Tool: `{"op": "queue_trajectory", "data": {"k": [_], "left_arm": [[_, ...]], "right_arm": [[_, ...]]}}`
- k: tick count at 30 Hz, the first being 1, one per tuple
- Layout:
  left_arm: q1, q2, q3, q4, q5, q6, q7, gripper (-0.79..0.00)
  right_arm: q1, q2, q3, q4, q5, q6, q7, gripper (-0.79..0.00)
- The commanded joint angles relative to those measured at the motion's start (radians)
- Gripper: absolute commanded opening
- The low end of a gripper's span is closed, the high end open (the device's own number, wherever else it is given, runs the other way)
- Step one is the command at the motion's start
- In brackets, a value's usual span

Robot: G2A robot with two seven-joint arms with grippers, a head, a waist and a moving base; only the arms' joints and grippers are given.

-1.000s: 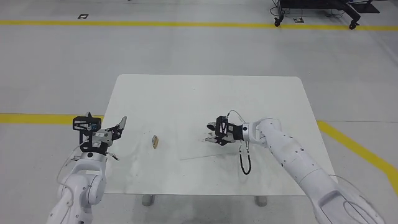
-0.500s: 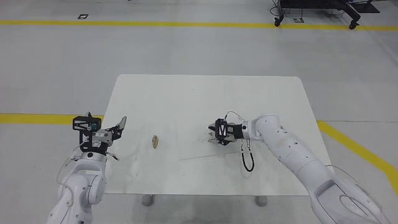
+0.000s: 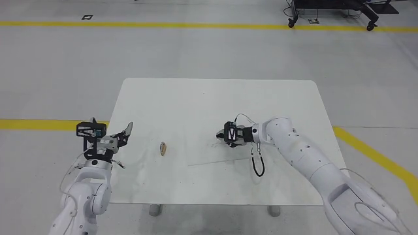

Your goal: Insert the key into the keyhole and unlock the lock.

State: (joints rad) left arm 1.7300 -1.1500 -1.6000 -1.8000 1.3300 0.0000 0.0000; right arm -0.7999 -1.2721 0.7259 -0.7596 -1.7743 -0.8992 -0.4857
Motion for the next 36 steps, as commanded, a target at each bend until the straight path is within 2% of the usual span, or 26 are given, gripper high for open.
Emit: {"op": "queue_trajectory", "data": {"k": [1, 5, 9, 12, 16, 29, 31, 34, 36], "left_arm": [[0.0, 0.0, 0.0, 0.0, 0.0, 0.0, 0.0, 0.0], [0.0, 0.0, 0.0, 0.0, 0.0, 0.0, 0.0, 0.0], [0.0, 0.0, 0.0, 0.0, 0.0, 0.0, 0.0, 0.0], [0.0, 0.0, 0.0, 0.0, 0.0, 0.0, 0.0, 0.0], [0.0, 0.0, 0.0, 0.0, 0.0, 0.0, 0.0, 0.0], [0.0, -0.001, 0.0, 0.002, -0.01, -0.001, -0.001, 0.0], [-0.014, -0.009, -0.005, 0.007, -0.164, -0.007, 0.0, 0.0], [-0.053, -0.02, 0.006, 0.014, -0.48, -0.113, -0.058, 0.0], [-0.092, -0.022, 0.014, 0.031, -0.618, -0.161, -0.122, 0.0]], "right_arm": [[-0.001, 0.004, 0.003, -0.01, -0.003, 0.005, -0.01, -0.785], [-0.01, 0.015, 0.03, -0.04, 0.022, 0.031, -0.036, -0.785], [-0.038, 0.031, 0.094, -0.077, 0.118, 0.057, -0.057, -0.785], [-0.08, 0.04, 0.147, -0.116, 0.232, 0.059, -0.051, -0.785], [-0.124, 0.041, 0.219, -0.096, 0.479, 0.004, 0.009, -0.785], [-0.124, 0.041, 0.219, -0.096, 0.479, 0.004, 0.009, -0.785], [-0.153, 0.037, 0.222, -0.1, 0.544, -0.015, -0.005, -0.785], [-0.177, 0.027, 0.227, -0.102, 0.642, -0.002, -0.013, -0.785], [-0.189, 0.018, 0.226, -0.098, 0.709, -0.004, -0.024, -0.785]]}}
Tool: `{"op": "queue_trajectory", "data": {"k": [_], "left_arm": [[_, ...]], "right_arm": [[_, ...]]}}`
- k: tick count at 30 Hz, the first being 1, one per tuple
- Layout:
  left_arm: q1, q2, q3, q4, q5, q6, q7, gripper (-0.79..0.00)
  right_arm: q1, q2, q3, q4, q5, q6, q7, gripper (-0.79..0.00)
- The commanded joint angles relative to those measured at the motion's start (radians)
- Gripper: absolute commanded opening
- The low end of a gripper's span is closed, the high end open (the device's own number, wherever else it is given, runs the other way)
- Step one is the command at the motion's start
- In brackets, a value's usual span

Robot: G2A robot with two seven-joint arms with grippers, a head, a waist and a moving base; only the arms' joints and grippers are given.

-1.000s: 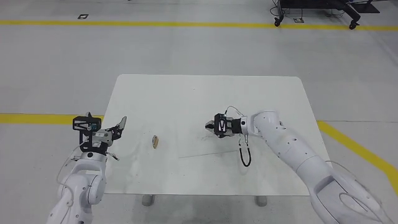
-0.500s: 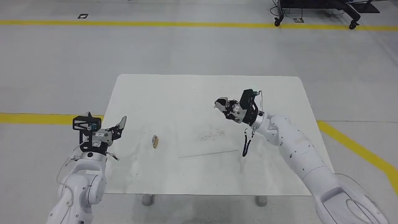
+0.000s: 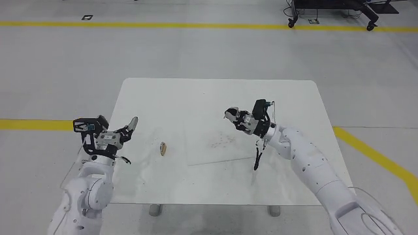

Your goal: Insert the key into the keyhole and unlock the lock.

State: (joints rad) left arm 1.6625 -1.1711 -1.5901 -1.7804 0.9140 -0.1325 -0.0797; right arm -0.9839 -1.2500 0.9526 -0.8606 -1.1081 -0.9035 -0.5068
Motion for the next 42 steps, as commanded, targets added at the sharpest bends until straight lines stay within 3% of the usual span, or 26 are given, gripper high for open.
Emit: {"op": "queue_trajectory", "data": {"k": [1, 2, 9, 15, 19, 24, 29, 33, 38, 42], "left_arm": [[-0.044, -0.005, 0.014, 0.021, -0.296, -0.028, -0.081, 0.0], [-0.059, -0.007, 0.022, 0.023, -0.372, -0.043, -0.122, 0.0], [-0.059, -0.007, 0.022, 0.023, -0.372, -0.043, -0.122, 0.0], [-0.108, -0.024, 0.08, 0.046, -0.764, -0.087, -0.227, 0.0], [-0.194, -0.035, 0.157, 0.141, -0.944, -0.16, -0.324, 0.0], [-0.305, -0.054, 0.269, 0.286, -1.129, -0.313, -0.469, 0.0], [-0.401, -0.067, 0.331, 0.418, -1.371, -0.277, -0.649, 0.0], [-0.453, -0.069, 0.351, 0.495, -1.297, -0.355, -0.691, 0.0], [-0.451, -0.072, 0.378, 0.492, -1.082, -0.488, -0.574, -0.071], [-0.434, -0.077, 0.399, 0.466, -0.94, -0.529, -0.459, -0.345]], "right_arm": [[-0.005, -0.008, -0.003, 0.007, 0.058, 0.011, 0.009, -0.785], [-0.004, -0.011, -0.004, 0.007, 0.069, 0.022, 0.02, -0.785], [-0.004, -0.011, -0.004, 0.007, 0.069, 0.022, 0.02, -0.785], [-0.019, -0.014, -0.004, -0.01, 0.1, 0.023, 0.022, -0.785], [-0.047, -0.033, -0.015, -0.04, 0.268, -0.017, 0.036, -0.785], [-0.048, -0.069, -0.051, -0.019, 0.485, -0.059, 0.075, -0.785], [-0.032, -0.091, -0.069, 0.009, 0.596, -0.088, 0.124, -0.785], [-0.032, -0.102, -0.073, 0.012, 0.671, -0.109, 0.152, -0.785], [-0.045, -0.117, -0.107, -0.006, 0.773, -0.109, 0.229, -0.785], [-0.038, -0.135, -0.142, 0.011, 0.863, -0.109, 0.296, -0.785]]}}
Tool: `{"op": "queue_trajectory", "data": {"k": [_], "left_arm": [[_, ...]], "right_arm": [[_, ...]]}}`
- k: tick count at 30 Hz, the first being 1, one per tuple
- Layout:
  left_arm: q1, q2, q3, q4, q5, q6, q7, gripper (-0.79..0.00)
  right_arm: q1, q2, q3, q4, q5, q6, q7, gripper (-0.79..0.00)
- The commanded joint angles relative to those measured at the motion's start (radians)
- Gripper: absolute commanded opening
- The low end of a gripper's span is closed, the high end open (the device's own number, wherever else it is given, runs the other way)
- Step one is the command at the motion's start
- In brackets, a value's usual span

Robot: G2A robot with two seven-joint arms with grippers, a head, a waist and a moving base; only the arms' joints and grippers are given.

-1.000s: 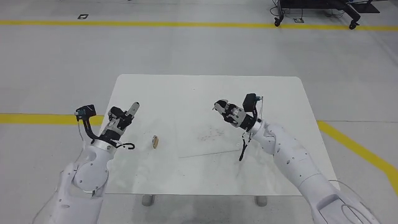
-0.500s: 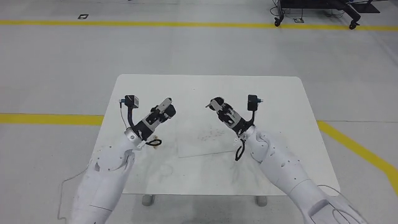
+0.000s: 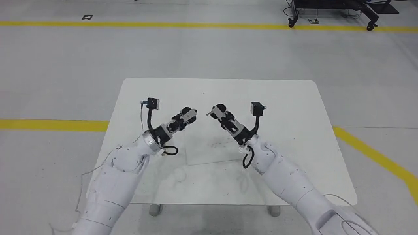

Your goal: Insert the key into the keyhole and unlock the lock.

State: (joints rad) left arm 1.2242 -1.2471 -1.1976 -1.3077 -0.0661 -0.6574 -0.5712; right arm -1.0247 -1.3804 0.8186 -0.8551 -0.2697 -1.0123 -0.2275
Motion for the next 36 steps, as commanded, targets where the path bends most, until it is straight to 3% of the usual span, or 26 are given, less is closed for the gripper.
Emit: {"op": "queue_trajectory", "data": {"k": [1, 7, 13, 20, 25, 32, 33, 34, 36], "left_arm": [[0.006, -0.002, 0.01, -0.01, 0.068, -0.006, 0.053, -0.382], [0.017, -0.004, 0.028, -0.018, 0.187, -0.006, 0.121, -0.425], [0.019, -0.005, 0.034, -0.02, 0.2, 0.001, 0.142, -0.453], [0.018, -0.003, 0.036, -0.019, 0.224, 0.005, 0.148, -0.603], [0.019, -0.002, 0.037, -0.021, 0.239, 0.01, 0.159, -0.77], [0.025, -0.001, 0.037, -0.027, 0.277, 0.018, 0.189, -0.785], [0.025, -0.001, 0.037, -0.028, 0.277, 0.019, 0.191, -0.785], [0.026, -0.001, 0.037, -0.028, 0.277, 0.019, 0.192, -0.785], [0.027, 0.0, 0.035, -0.03, 0.279, 0.018, 0.195, -0.785]], "right_arm": [[0.006, -0.009, -0.014, 0.01, 0.045, 0.0, 0.029, -0.785], [0.022, -0.025, -0.028, 0.033, 0.121, 0.0, 0.086, -0.785], [0.026, -0.034, -0.028, 0.041, 0.149, 0.0, 0.118, -0.785], [0.028, -0.042, -0.022, 0.05, 0.168, 0.0, 0.143, -0.785], [0.029, -0.047, -0.016, 0.052, 0.174, 0.0, 0.162, -0.785], [0.033, -0.049, -0.005, 0.065, 0.143, 0.0, 0.184, -0.785], [0.03, -0.051, -0.005, 0.063, 0.138, 0.0, 0.18, -0.517], [0.028, -0.051, -0.005, 0.063, 0.133, 0.0, 0.178, 0.0], [0.028, -0.052, -0.001, 0.067, 0.121, 0.0, 0.177, 0.0]]}}
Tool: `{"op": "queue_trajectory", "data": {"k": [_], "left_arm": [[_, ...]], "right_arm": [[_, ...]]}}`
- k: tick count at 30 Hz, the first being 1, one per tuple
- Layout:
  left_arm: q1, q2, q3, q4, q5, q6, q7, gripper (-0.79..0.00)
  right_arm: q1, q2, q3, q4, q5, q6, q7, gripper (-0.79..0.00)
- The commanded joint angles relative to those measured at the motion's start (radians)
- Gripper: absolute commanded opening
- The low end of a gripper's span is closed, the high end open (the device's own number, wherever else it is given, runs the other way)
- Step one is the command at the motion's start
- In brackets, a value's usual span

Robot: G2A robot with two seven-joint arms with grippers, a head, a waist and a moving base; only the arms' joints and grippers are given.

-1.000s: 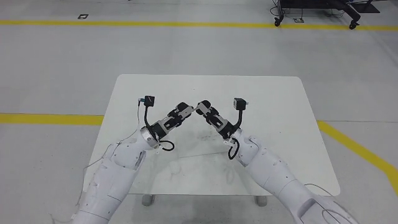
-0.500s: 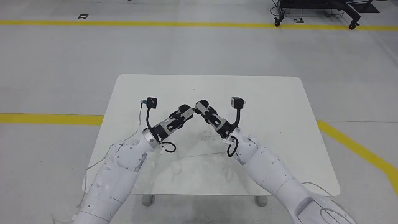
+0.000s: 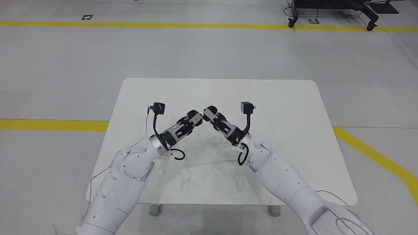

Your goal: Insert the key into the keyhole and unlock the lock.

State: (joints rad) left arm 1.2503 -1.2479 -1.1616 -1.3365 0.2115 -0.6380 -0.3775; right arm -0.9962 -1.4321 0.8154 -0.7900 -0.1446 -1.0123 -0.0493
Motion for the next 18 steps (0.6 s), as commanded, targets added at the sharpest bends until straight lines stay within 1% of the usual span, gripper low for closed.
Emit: {"op": "queue_trajectory", "data": {"k": [1, 6, 14, 16, 18], "left_arm": [[0.001, 0.001, -0.003, -0.002, 0.004, -0.002, 0.003, -0.785], [0.007, 0.006, -0.03, -0.01, 0.066, 0.012, 0.052, -0.785], [0.007, 0.006, -0.03, -0.01, 0.066, 0.012, 0.052, -0.785], [0.013, 0.006, -0.034, -0.015, 0.057, 0.032, 0.064, -0.785], [0.015, 0.008, -0.039, -0.023, 0.076, 0.042, 0.061, -0.785]], "right_arm": [[-0.001, 0.0, 0.002, 0.002, -0.004, 0.0, -0.001, 0.0], [-0.001, 0.0, 0.002, 0.002, -0.004, 0.0, -0.001, 0.0], [-0.001, 0.0, 0.002, 0.002, -0.004, 0.0, -0.001, 0.0], [0.012, 0.011, 0.022, -0.005, -0.104, 0.06, -0.005, 0.0], [0.014, 0.028, 0.05, -0.012, -0.174, 0.047, 0.015, 0.0]]}}
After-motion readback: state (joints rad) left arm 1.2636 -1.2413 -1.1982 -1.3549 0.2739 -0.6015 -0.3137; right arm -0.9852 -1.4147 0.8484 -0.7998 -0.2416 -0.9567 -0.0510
